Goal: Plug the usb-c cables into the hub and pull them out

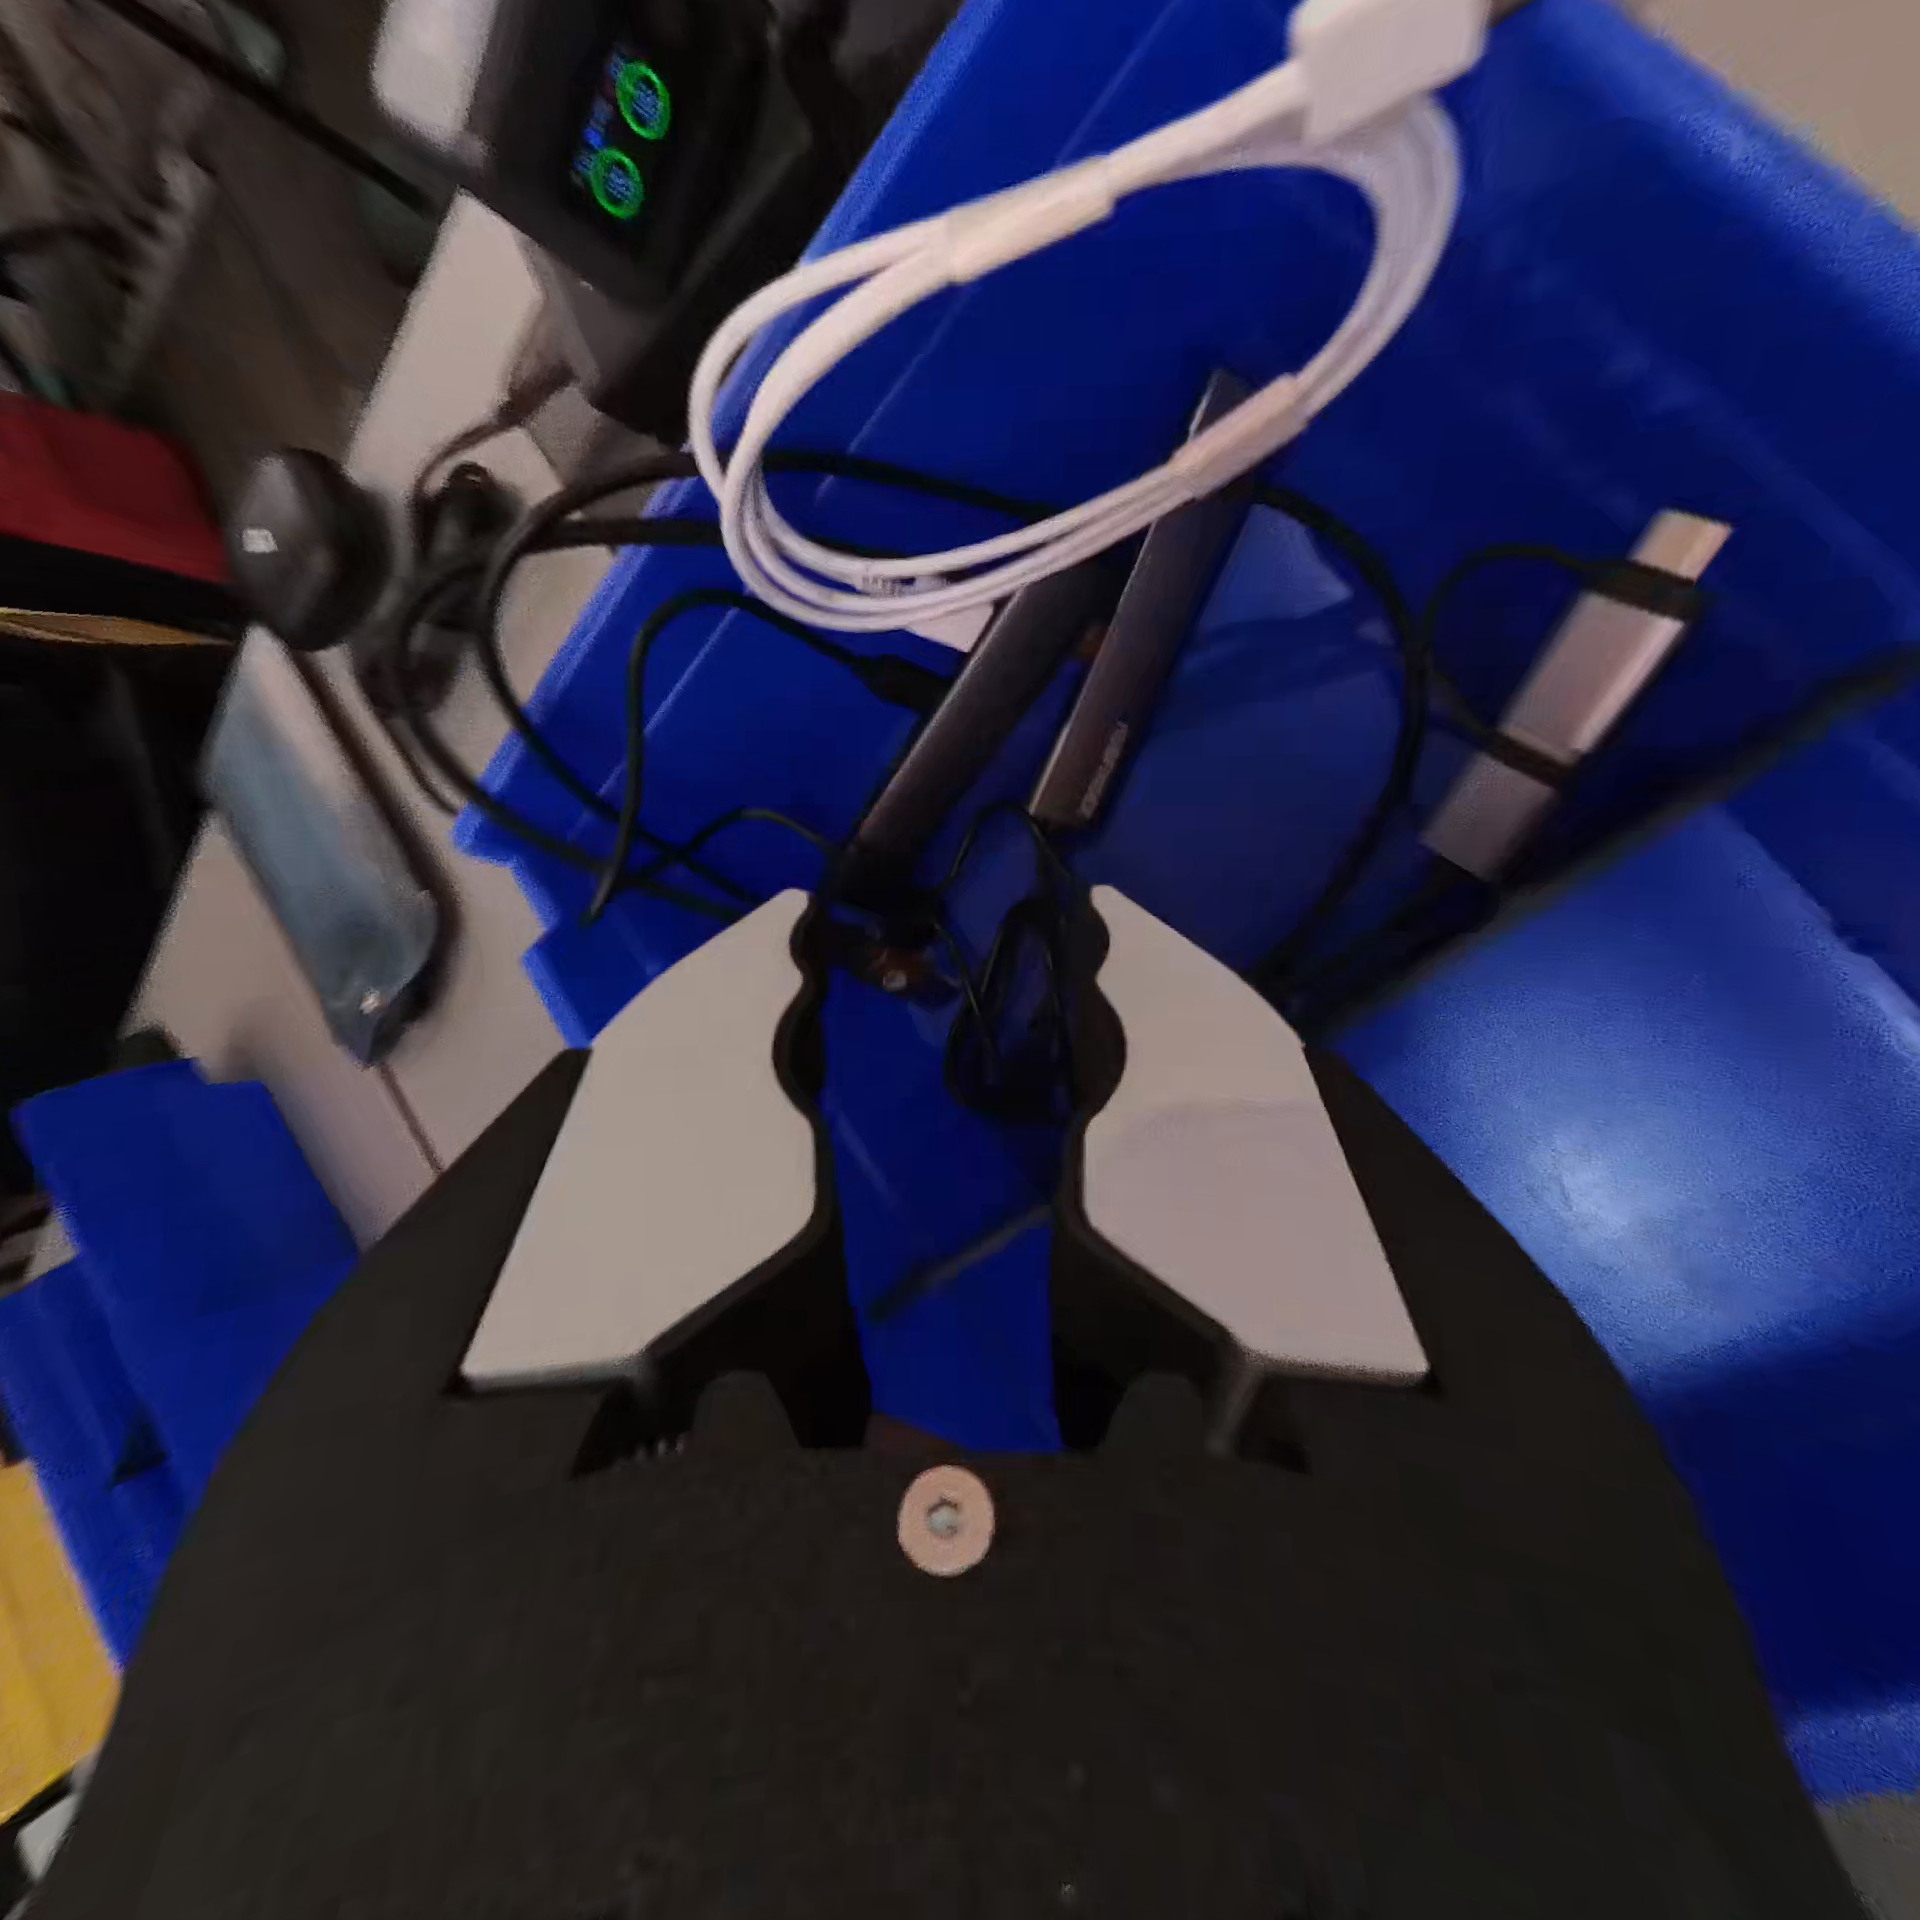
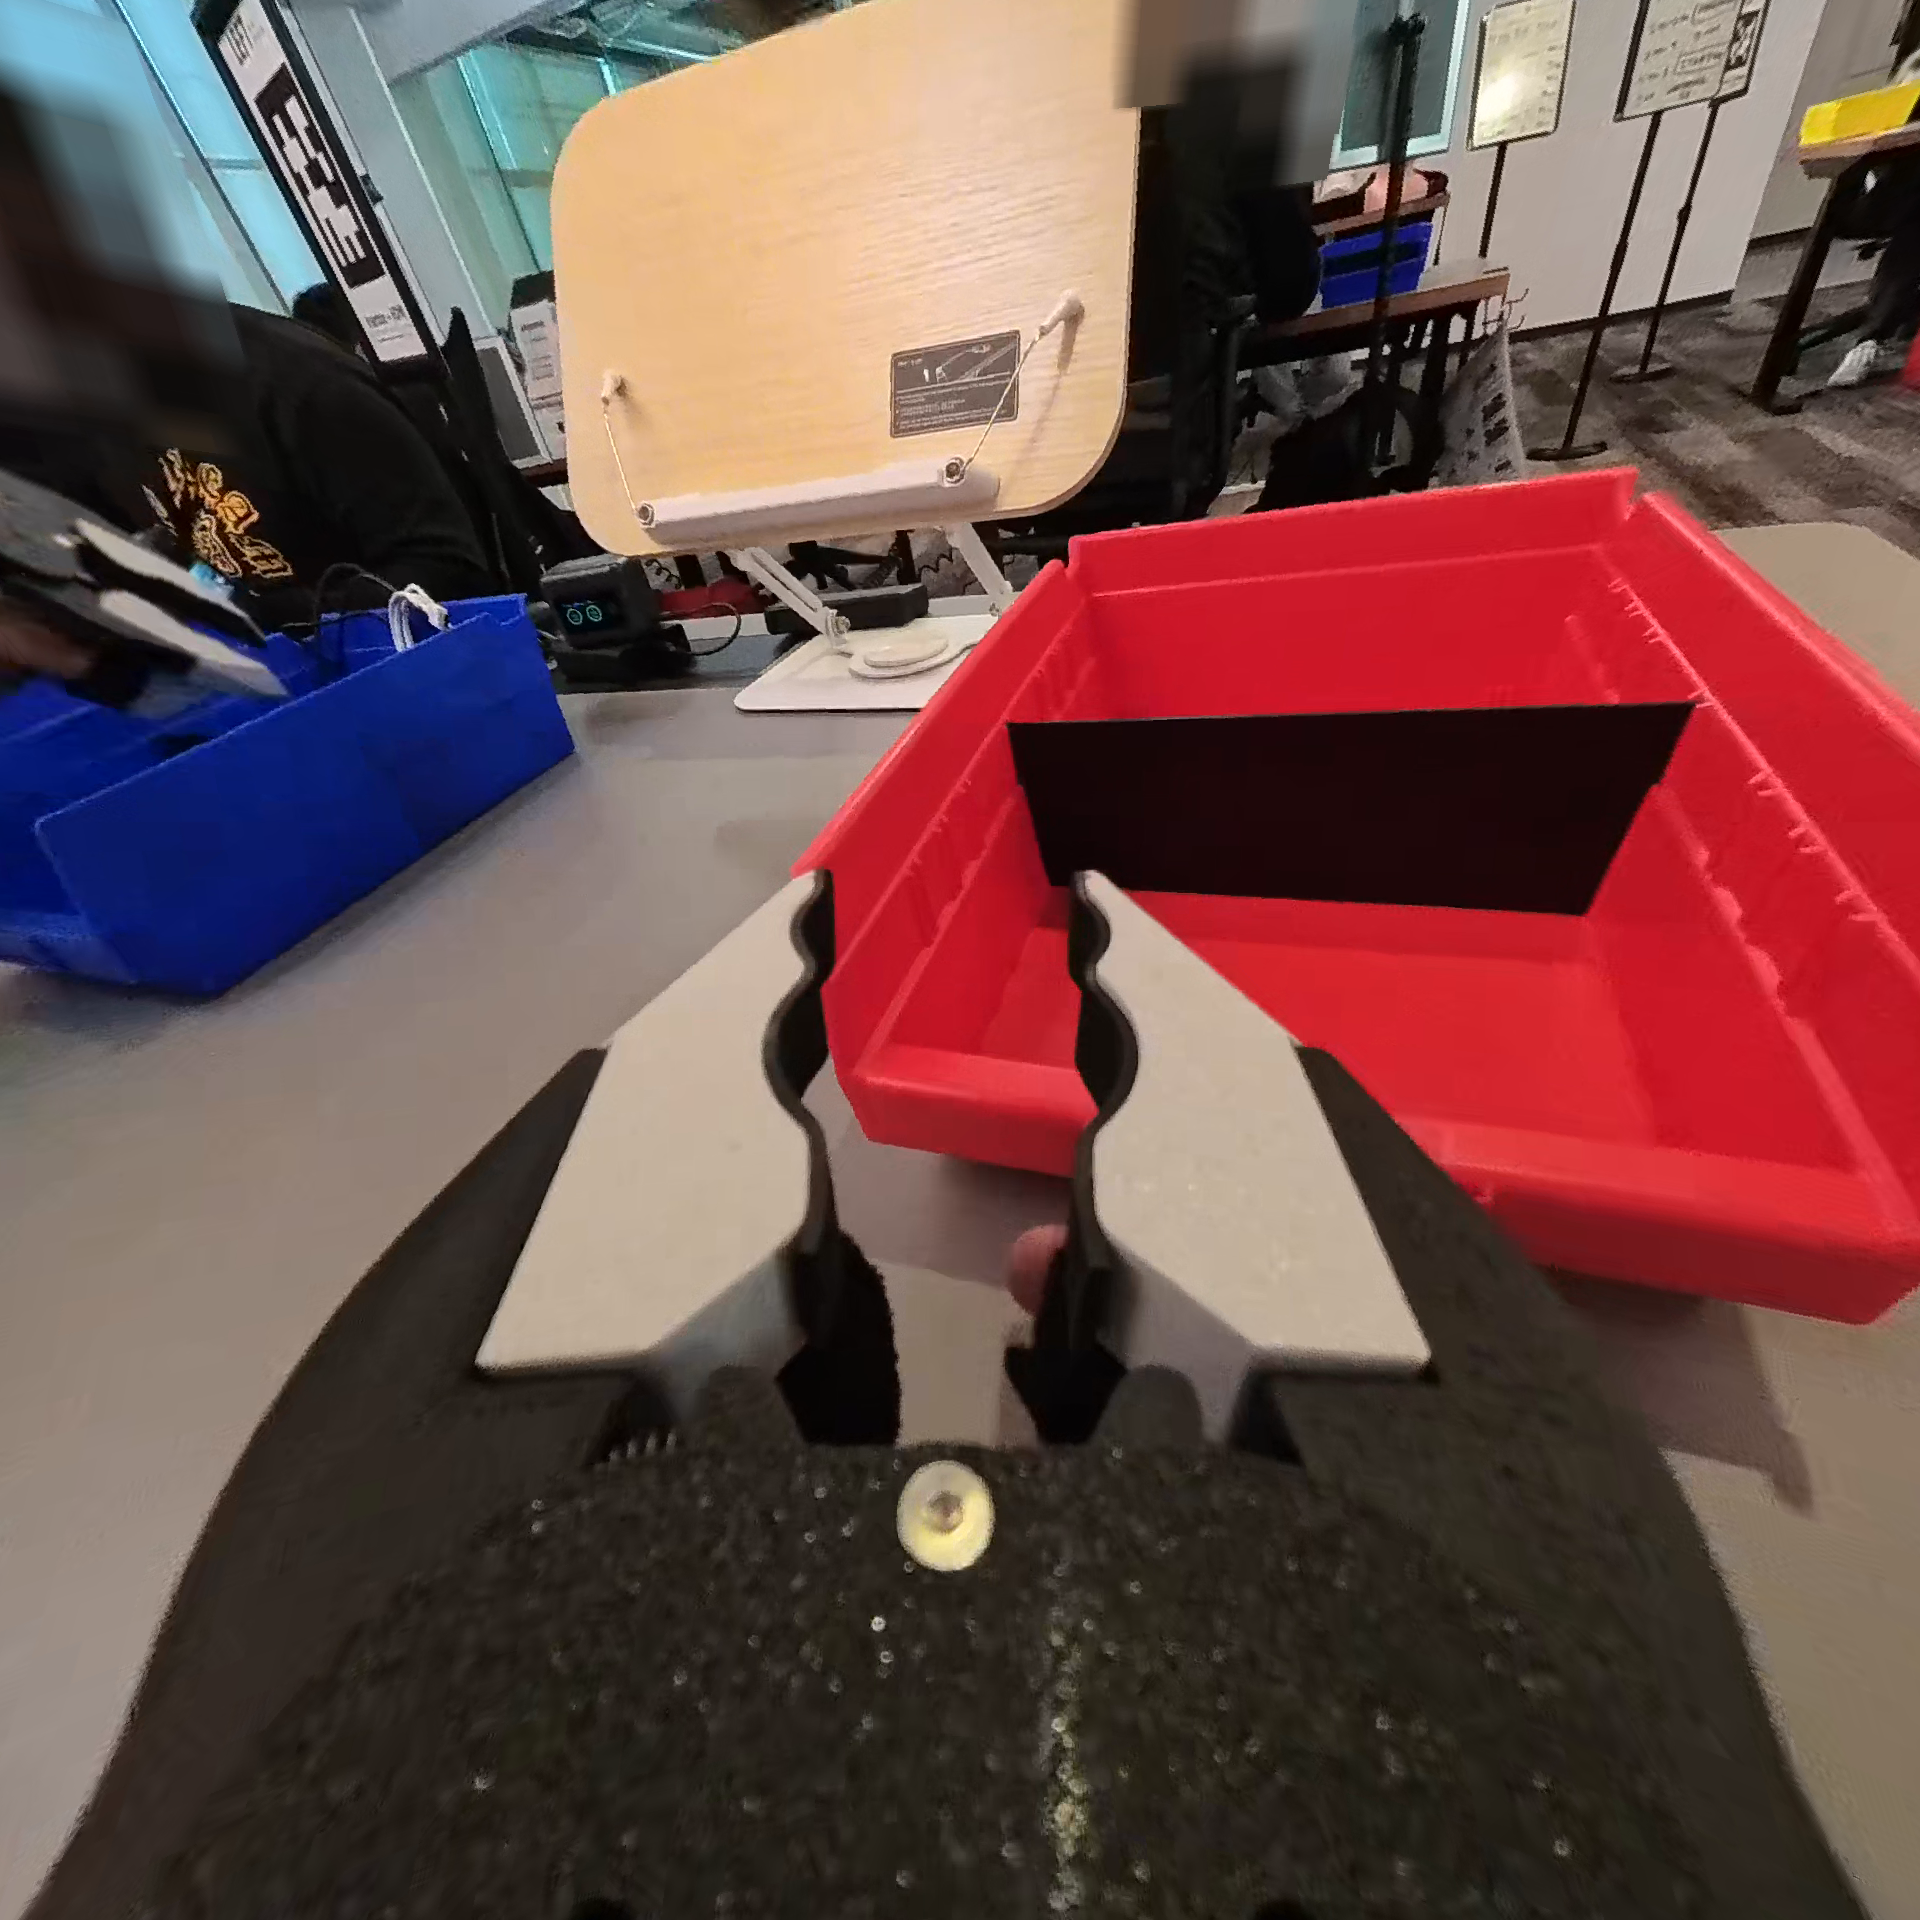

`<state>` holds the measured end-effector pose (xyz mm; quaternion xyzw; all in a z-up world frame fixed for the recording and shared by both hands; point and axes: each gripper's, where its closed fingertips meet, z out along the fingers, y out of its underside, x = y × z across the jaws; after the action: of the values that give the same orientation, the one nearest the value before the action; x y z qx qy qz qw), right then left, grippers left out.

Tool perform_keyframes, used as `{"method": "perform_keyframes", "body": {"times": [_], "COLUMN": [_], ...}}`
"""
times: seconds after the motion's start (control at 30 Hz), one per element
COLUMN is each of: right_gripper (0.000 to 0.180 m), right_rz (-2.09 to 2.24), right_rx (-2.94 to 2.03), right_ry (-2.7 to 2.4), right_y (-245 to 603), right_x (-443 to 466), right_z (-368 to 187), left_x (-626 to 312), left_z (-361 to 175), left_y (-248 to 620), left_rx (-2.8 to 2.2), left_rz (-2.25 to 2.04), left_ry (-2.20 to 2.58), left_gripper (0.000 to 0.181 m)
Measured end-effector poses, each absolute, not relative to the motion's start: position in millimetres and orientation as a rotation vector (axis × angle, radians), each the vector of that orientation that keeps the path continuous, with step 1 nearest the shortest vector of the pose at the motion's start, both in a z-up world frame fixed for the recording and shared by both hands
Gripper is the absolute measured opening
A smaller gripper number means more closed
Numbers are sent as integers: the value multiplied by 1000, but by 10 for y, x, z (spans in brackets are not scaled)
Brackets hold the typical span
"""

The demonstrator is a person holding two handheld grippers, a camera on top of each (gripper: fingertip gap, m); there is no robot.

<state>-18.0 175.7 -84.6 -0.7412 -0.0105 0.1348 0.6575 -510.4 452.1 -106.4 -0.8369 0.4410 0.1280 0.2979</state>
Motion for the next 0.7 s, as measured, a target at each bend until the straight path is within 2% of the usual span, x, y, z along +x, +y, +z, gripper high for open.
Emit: {"method": "perform_keyframes", "body": {"times": [0.3, 0.47, 0.7], "right_gripper": [44, 43, 40], "right_rz": [345, 393, 410], "right_rx": [-1683, -1675, -1665], "right_ry": [44, 118, 116], "right_y": [1726, 1685, 1695], "right_x": [28, 191, 210], "right_z": [-930, -957, -955], "left_x": [-5020, -5089, -5095], "left_z": [-1580, -1755, -1627], "left_y": [4996, 5074, 5071], "left_rx": [-2345, -2364, -2165], "left_rz": [316, 381, 512], "left_ry": [1395, 1450, 1532], "left_gripper": [48, 30, 25]}}
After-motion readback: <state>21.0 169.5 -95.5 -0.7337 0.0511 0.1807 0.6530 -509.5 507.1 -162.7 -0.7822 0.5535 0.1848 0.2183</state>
